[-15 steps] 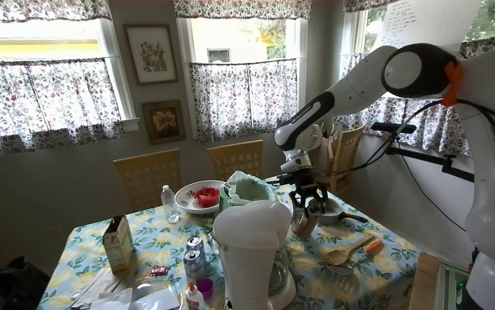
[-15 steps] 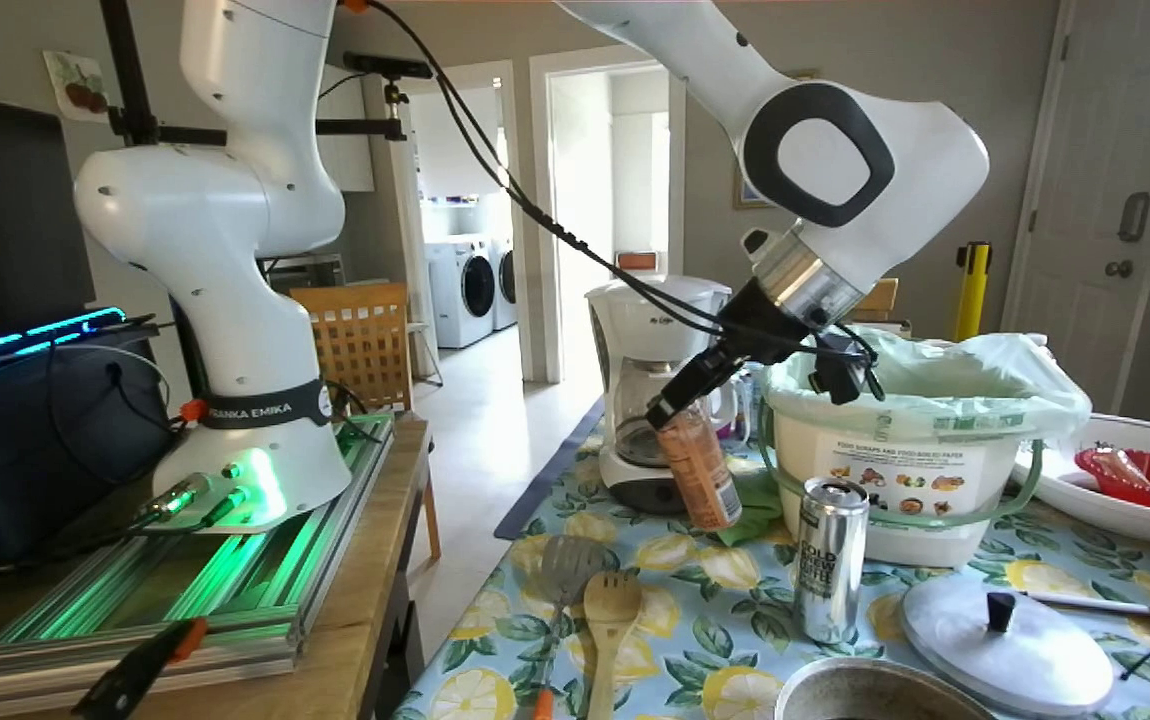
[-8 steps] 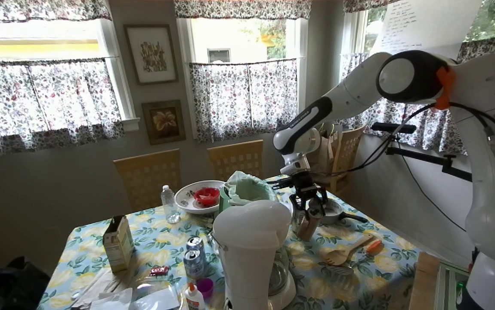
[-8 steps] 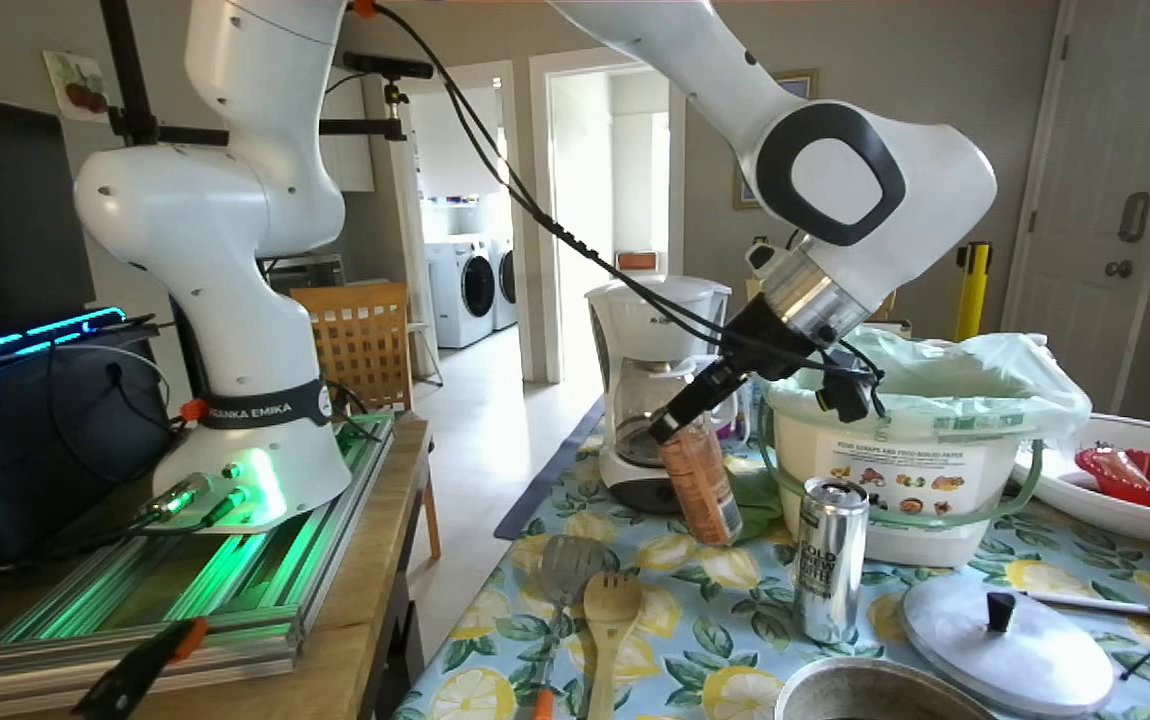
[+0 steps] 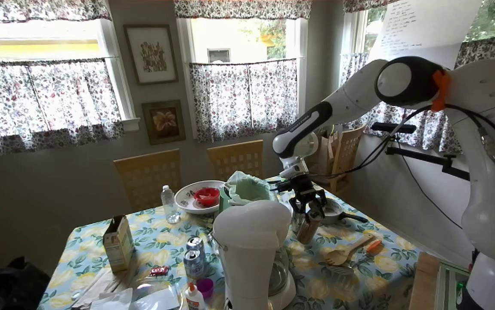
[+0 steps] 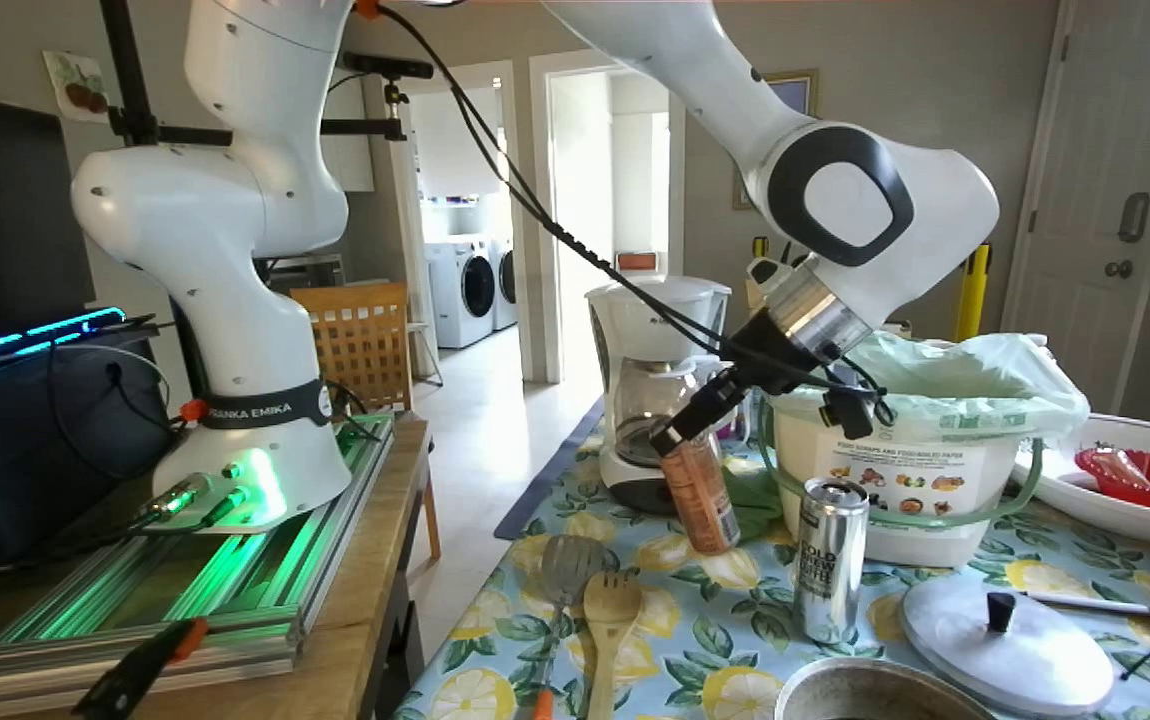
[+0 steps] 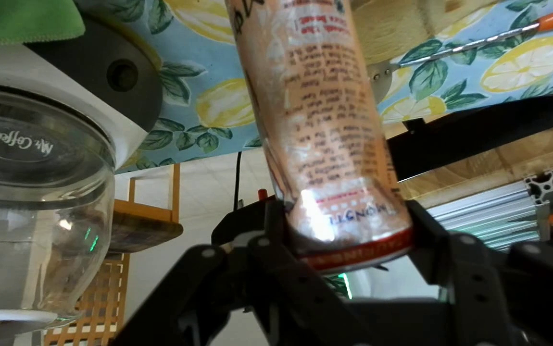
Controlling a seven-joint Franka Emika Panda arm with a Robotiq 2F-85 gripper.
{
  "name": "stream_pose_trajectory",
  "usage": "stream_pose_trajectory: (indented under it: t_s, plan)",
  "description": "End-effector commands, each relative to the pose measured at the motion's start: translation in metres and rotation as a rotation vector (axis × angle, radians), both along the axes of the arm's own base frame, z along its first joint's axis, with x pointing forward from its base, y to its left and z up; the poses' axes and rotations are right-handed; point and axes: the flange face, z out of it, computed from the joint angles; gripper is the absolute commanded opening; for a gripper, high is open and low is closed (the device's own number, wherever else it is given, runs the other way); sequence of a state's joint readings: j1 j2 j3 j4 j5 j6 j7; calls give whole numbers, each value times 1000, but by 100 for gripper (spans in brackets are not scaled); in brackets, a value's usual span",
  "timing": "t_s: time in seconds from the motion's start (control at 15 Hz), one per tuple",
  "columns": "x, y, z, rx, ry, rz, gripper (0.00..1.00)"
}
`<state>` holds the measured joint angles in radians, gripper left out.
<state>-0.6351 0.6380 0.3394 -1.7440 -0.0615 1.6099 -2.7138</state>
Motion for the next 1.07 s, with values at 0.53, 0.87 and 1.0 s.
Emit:
stream_pose_trajectory:
  t_s: [0.53, 0.87, 1.0]
  plan:
    - [5, -14, -21, 41, 26, 60, 37]
    - [7, -16, -27, 54, 41, 59, 37]
    - [8, -17, -28, 62, 48, 58, 37]
